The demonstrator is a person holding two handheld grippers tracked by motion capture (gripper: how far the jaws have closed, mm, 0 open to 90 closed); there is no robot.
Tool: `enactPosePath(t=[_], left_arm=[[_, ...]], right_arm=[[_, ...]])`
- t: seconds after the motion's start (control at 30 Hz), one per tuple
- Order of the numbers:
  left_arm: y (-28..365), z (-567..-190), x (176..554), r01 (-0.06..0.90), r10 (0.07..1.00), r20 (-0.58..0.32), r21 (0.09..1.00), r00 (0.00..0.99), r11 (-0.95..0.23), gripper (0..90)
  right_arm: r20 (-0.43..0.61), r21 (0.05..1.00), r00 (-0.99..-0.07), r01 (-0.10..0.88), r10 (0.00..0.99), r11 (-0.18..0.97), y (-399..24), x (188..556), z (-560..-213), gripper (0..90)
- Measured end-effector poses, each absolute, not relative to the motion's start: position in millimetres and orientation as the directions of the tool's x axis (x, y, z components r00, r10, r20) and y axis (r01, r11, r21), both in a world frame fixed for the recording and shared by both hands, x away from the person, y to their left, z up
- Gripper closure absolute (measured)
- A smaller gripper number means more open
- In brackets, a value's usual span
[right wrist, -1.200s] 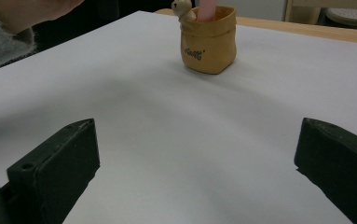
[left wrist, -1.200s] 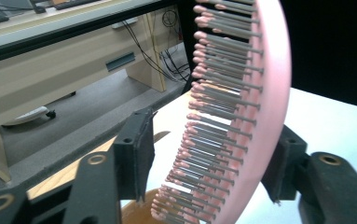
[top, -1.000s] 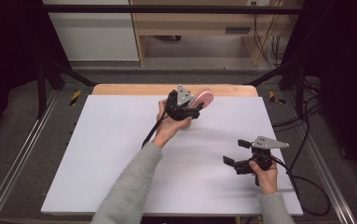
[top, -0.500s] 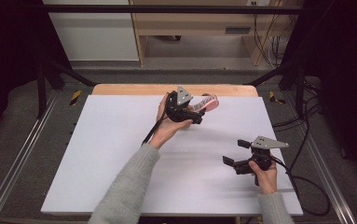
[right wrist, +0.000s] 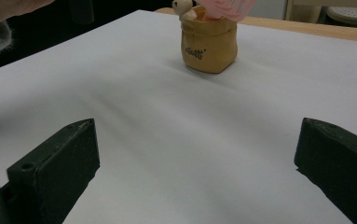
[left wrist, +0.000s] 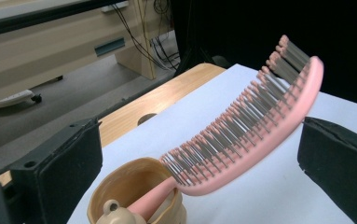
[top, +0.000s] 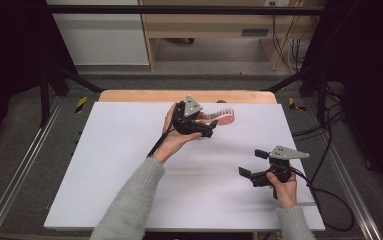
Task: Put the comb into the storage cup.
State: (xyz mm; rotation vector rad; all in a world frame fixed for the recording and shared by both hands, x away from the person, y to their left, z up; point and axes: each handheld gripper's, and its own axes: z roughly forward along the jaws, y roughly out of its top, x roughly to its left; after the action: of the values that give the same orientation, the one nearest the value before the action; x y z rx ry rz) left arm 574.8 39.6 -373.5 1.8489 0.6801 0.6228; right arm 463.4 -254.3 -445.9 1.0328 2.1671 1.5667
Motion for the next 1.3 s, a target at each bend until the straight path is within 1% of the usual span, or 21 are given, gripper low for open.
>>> enactPosePath(t=[0.07,0.2,0.63,1.0,1.3], left_arm=[[42.5,-371.8,573.7,0.172,0.699,0.094,0.938,0.709,-0.3,0.0],[48.0,-369.6,570.6,0.168,0.705,0.096,0.94,0.703,-0.296,0.0],[72.7,-358.4,557.3,0.169,0.71,0.041,0.96,0.703,-0.222,0.0],[106.1,-350.7,546.0,0.189,0.724,-0.01,0.968,0.69,-0.167,0.0],[133.8,-349.7,537.0,0.195,0.737,-0.028,0.971,0.676,-0.142,0.0]], right_arm=[[0.18,0.909,-0.709,0.384,0.682,0.16,-253.9,463.4,-445.9,0.4],[0.18,0.909,-0.707,0.386,0.684,0.16,-253.9,463.6,-445.9,0.4],[0.183,0.909,-0.705,0.387,0.685,0.155,-254.1,463.4,-445.4,0.4],[0.183,0.909,-0.705,0.387,0.685,0.156,-254.1,463.6,-445.5,0.4],[0.181,0.909,-0.706,0.387,0.684,0.158,-253.8,463.9,-445.9,0.4]])
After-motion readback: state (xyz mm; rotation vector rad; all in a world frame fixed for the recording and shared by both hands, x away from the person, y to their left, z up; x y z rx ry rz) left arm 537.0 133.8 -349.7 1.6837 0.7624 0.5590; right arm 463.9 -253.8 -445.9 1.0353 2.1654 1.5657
